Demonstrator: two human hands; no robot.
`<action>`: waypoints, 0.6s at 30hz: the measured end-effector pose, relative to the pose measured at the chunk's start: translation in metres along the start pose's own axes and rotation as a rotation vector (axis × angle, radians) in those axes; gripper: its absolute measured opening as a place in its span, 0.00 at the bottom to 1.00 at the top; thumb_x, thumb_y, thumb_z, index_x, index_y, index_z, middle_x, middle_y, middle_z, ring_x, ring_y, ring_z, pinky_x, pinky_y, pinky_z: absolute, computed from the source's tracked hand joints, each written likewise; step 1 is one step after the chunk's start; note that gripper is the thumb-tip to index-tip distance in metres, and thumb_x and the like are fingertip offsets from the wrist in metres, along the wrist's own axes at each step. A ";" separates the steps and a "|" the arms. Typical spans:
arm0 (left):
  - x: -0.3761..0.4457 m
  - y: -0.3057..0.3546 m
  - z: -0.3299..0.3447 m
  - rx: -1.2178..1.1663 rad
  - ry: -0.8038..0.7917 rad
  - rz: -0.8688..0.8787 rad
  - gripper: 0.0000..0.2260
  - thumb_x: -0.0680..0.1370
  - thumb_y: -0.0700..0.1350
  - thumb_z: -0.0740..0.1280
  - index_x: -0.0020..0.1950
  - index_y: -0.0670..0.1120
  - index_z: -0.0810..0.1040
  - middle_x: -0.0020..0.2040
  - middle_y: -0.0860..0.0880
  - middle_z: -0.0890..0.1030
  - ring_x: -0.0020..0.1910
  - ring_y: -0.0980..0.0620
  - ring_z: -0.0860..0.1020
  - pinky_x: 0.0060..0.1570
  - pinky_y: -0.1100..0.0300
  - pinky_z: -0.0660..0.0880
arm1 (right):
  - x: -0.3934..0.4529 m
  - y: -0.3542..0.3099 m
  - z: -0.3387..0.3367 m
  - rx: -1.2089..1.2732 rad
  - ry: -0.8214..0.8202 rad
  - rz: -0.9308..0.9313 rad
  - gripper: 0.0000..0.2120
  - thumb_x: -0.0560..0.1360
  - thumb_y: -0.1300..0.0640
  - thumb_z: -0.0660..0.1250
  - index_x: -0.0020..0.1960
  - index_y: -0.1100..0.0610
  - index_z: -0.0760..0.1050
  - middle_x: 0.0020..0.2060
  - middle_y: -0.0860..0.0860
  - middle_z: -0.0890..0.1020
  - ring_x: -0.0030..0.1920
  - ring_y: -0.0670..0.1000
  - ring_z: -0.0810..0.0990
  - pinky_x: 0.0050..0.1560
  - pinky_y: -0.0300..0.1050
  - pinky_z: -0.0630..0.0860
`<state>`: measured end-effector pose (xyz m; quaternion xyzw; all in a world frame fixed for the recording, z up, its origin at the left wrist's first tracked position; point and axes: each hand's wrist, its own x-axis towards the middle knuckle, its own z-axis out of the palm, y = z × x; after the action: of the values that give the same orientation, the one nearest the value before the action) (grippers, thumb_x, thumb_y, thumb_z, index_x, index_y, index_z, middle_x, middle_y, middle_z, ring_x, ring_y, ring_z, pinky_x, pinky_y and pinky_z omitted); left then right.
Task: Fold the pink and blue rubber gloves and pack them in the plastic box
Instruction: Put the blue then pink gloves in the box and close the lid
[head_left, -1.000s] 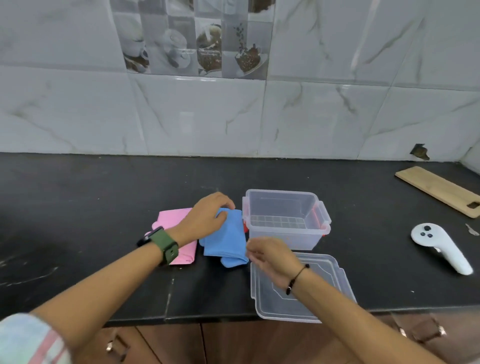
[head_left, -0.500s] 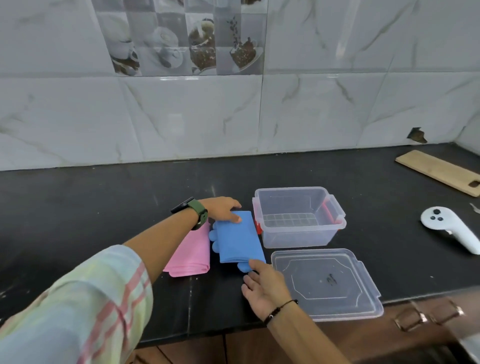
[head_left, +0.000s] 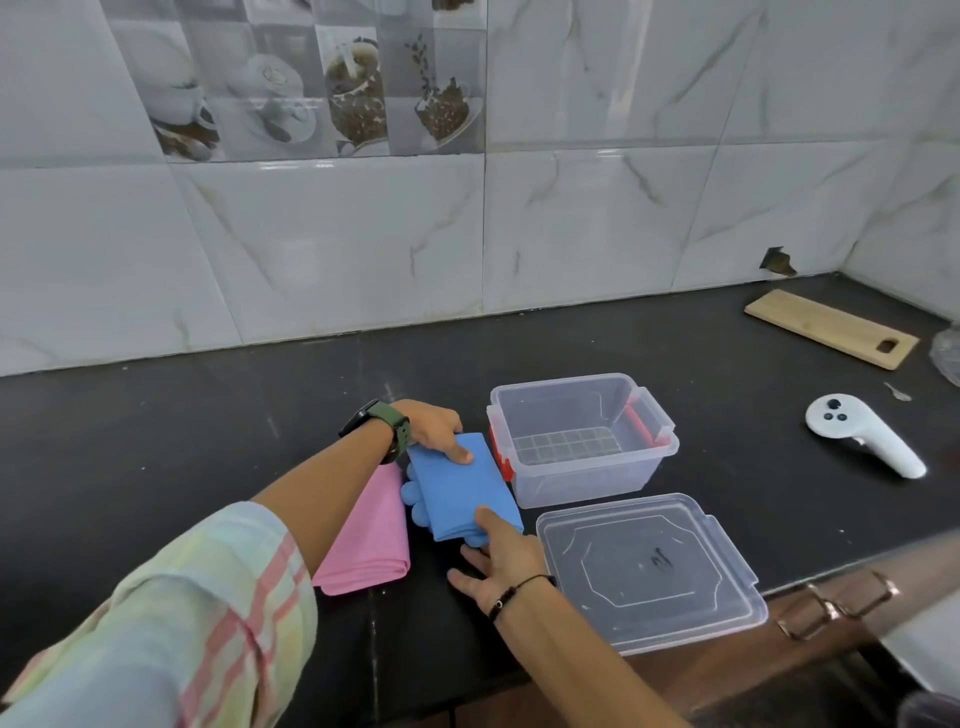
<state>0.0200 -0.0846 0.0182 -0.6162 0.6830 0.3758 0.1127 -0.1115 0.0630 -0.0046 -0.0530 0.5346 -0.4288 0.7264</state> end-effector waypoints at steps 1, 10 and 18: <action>0.001 -0.002 -0.001 -0.038 0.000 0.000 0.23 0.76 0.53 0.67 0.62 0.37 0.74 0.52 0.45 0.79 0.49 0.47 0.78 0.52 0.53 0.78 | 0.001 0.000 0.002 -0.010 0.003 -0.013 0.17 0.76 0.64 0.65 0.63 0.60 0.67 0.65 0.61 0.71 0.67 0.63 0.69 0.65 0.67 0.65; -0.002 -0.020 0.002 -0.375 -0.049 0.083 0.13 0.77 0.46 0.67 0.56 0.43 0.68 0.53 0.45 0.76 0.52 0.47 0.76 0.51 0.55 0.77 | 0.009 0.011 0.003 0.028 0.111 -0.180 0.07 0.76 0.60 0.66 0.51 0.61 0.70 0.55 0.59 0.74 0.58 0.59 0.74 0.52 0.62 0.75; -0.008 -0.016 0.000 -0.327 -0.050 0.128 0.13 0.78 0.47 0.65 0.57 0.43 0.66 0.57 0.44 0.73 0.53 0.47 0.75 0.48 0.58 0.77 | 0.010 0.014 0.019 0.206 0.062 -0.151 0.15 0.73 0.68 0.67 0.58 0.61 0.69 0.53 0.59 0.75 0.52 0.59 0.75 0.46 0.62 0.75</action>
<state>0.0368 -0.0776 0.0168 -0.5720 0.6475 0.5035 0.0038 -0.0876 0.0577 -0.0115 -0.0047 0.5042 -0.5362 0.6770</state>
